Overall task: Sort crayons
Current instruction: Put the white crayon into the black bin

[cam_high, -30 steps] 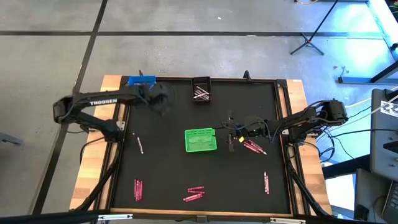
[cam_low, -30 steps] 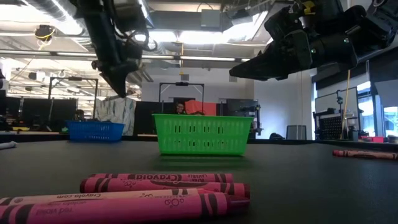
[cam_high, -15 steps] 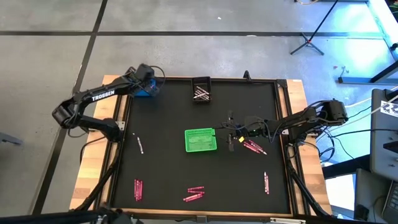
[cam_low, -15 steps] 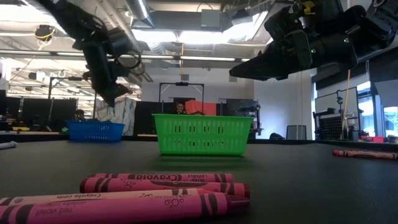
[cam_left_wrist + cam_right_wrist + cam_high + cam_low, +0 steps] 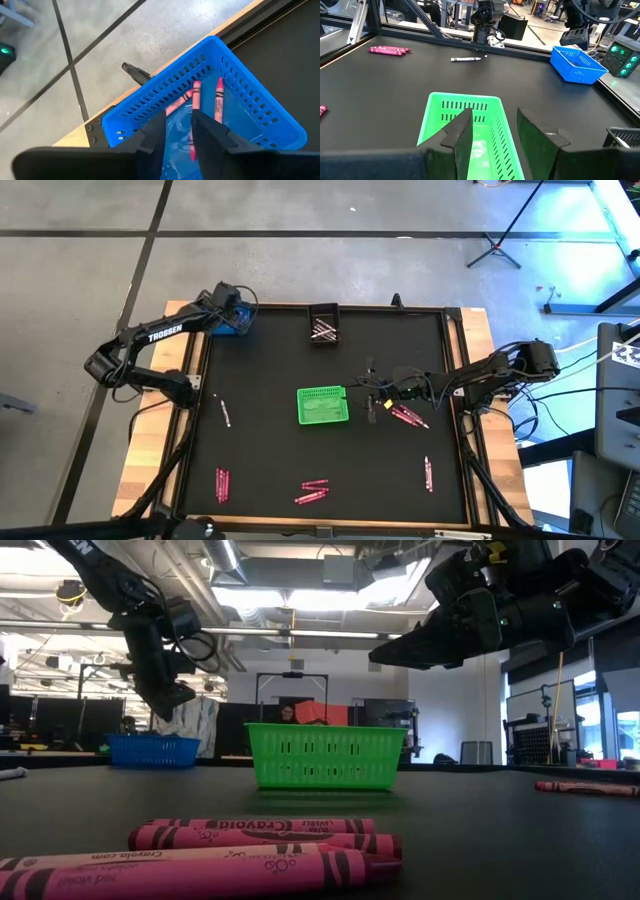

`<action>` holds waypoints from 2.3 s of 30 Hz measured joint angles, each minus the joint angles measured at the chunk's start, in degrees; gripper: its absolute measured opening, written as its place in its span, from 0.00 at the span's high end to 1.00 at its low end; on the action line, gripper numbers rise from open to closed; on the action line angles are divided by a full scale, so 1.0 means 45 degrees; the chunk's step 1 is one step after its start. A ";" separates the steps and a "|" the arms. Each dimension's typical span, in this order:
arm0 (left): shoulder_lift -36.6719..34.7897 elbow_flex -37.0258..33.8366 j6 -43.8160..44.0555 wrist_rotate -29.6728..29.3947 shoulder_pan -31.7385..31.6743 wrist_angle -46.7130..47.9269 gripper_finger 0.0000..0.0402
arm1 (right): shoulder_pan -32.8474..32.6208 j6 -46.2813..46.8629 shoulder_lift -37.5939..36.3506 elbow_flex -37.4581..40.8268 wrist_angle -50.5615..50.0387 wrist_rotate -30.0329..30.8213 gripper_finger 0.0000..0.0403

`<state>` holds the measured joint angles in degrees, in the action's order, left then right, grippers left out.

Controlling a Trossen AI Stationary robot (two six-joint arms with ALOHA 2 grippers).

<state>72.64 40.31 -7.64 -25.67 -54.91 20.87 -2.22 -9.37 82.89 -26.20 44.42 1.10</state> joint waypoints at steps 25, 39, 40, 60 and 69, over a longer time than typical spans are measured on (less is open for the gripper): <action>-0.1336 0.1156 0.5789 0.6892 0.6932 0.6837 0.76 | -0.0002 0.0010 0.0000 0.0000 0.0000 -0.0004 0.63; -0.1321 -0.0558 1.1577 0.7609 1.0756 0.7241 0.76 | 0.0001 0.0073 0.0000 0.0000 0.0000 -0.0276 0.63; -0.1321 -0.0602 1.1849 0.7535 1.0912 0.7237 0.76 | 0.0001 0.0073 0.0000 0.0000 -0.0002 -0.0276 0.63; -0.1326 -0.2453 1.7598 0.7064 1.3179 0.7216 0.76 | -0.0004 0.0073 0.0000 0.0000 -0.0005 -0.0291 0.63; -0.1370 -0.3253 1.7831 0.7055 1.3336 0.6511 0.76 | 0.0001 0.0073 0.0000 -0.0005 0.0000 -0.0291 0.63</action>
<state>66.48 25.67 72.60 6.08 5.10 50.17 -2.22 -9.04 82.89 -26.22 44.42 -0.21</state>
